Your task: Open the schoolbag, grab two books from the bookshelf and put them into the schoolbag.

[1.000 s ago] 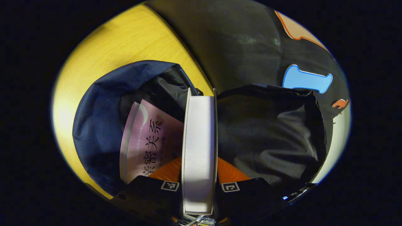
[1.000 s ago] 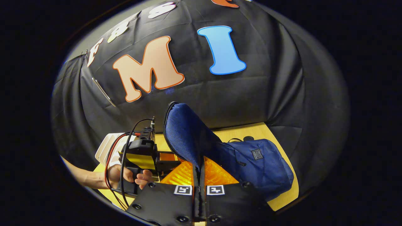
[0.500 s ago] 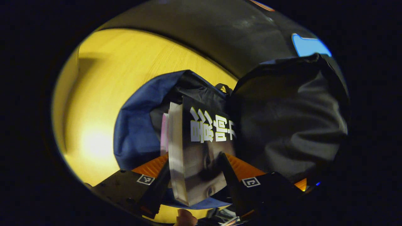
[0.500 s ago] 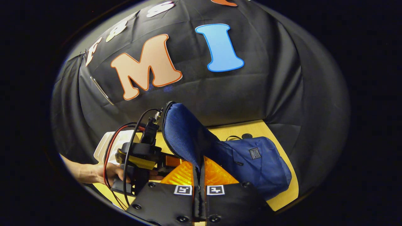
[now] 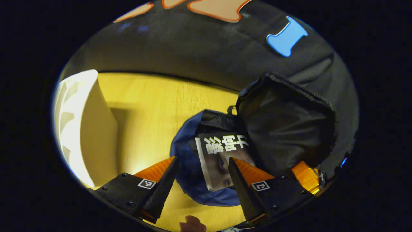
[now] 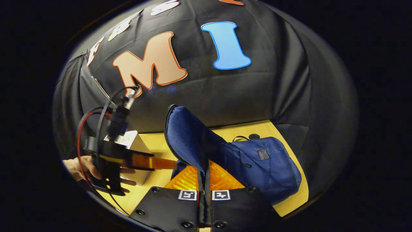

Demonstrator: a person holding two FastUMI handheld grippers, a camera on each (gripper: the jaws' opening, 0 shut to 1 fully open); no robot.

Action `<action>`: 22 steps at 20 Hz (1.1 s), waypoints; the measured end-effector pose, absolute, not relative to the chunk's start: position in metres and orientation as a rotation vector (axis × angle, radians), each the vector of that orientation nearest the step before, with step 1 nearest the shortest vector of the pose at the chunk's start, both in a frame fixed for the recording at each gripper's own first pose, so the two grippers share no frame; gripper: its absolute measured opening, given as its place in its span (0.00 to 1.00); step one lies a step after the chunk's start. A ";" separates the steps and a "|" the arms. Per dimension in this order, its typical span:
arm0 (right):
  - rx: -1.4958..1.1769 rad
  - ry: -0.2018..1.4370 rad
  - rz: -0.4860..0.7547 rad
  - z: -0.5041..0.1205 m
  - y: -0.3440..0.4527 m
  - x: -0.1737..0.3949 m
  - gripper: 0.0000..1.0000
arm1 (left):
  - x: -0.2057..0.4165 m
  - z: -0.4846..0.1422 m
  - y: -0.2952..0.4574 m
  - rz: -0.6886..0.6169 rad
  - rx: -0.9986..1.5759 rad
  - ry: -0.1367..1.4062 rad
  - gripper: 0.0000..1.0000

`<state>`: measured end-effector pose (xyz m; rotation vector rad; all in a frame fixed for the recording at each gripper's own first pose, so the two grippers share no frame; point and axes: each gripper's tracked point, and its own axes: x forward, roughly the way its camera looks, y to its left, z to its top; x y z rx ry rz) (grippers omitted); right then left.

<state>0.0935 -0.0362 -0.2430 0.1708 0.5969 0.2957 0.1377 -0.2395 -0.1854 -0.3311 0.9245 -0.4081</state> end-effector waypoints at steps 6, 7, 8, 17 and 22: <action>0.115 0.624 0.317 -0.262 -0.015 0.083 0.03 | 0.124 -0.079 -0.164 -0.415 -0.069 0.589 0.91; 0.102 0.634 0.318 -0.268 -0.010 0.081 0.03 | 0.120 -0.060 -0.157 -0.424 -0.041 0.538 0.91; 0.093 0.646 0.320 -0.273 -0.006 0.079 0.00 | 0.111 -0.046 -0.150 -0.427 -0.022 0.500 0.90; -0.033 0.678 0.270 -0.303 0.013 0.051 0.10 | 0.065 0.052 -0.045 -0.159 -0.006 0.127 0.95; -0.006 0.683 0.258 -0.292 0.018 0.028 0.19 | 0.070 0.051 -0.025 -0.158 0.024 0.137 0.96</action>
